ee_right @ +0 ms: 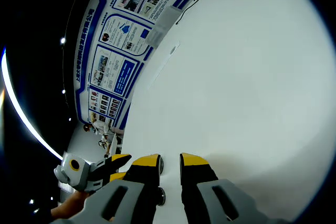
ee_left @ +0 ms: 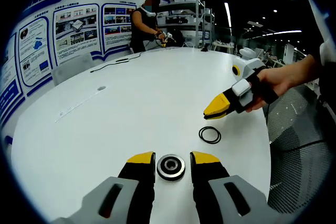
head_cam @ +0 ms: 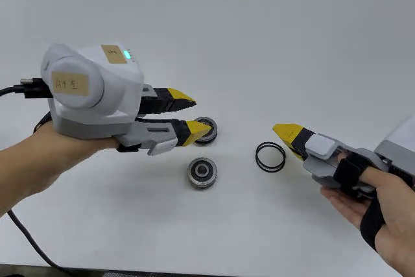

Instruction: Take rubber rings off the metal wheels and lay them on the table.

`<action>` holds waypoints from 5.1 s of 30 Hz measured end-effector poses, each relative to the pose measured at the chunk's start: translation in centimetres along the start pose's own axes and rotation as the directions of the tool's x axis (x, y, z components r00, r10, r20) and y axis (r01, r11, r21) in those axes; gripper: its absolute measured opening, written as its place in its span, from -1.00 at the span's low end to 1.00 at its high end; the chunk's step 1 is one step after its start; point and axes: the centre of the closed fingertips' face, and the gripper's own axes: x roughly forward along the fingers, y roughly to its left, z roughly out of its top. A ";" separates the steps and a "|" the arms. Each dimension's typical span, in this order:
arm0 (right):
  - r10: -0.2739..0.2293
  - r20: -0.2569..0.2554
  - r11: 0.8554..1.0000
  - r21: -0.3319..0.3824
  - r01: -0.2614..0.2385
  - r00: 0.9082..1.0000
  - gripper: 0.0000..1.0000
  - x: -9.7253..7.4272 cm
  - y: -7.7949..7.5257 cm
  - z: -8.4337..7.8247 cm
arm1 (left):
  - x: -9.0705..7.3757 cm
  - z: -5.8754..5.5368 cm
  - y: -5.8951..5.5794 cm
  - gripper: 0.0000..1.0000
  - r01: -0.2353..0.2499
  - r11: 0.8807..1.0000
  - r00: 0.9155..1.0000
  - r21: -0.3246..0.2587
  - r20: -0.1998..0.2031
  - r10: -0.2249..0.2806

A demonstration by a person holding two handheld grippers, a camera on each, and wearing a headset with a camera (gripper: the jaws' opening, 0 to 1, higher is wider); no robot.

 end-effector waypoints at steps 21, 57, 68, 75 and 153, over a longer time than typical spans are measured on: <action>0.004 -0.026 1.000 0.002 -0.004 1.000 -0.69 0.9 0.0 -0.3 | 2.3 -1.4 0.3 -0.57 0.028 0.998 0.999 -0.052 -0.029 -0.030; 0.035 -0.048 0.999 0.003 -0.035 0.998 -0.69 1.6 1.9 -1.4 | 2.4 -2.6 0.2 -0.70 0.046 0.999 0.997 -0.014 -0.056 -0.046; 0.054 -0.058 0.999 0.000 -0.054 0.997 -0.69 2.0 2.7 -1.5 | 2.5 -2.7 0.0 -0.71 0.048 0.999 0.997 0.016 -0.067 -0.047; 0.074 -0.076 0.997 -0.010 -0.075 0.994 -0.66 2.6 3.3 -1.9 | 2.5 -2.7 0.1 -0.73 0.047 0.998 0.996 0.029 -0.071 -0.045; 0.166 -0.236 0.979 -0.077 -0.189 0.957 -0.07 6.2 6.3 -6.7 | 2.6 -2.8 0.1 -0.74 0.075 0.995 0.994 0.067 -0.082 -0.070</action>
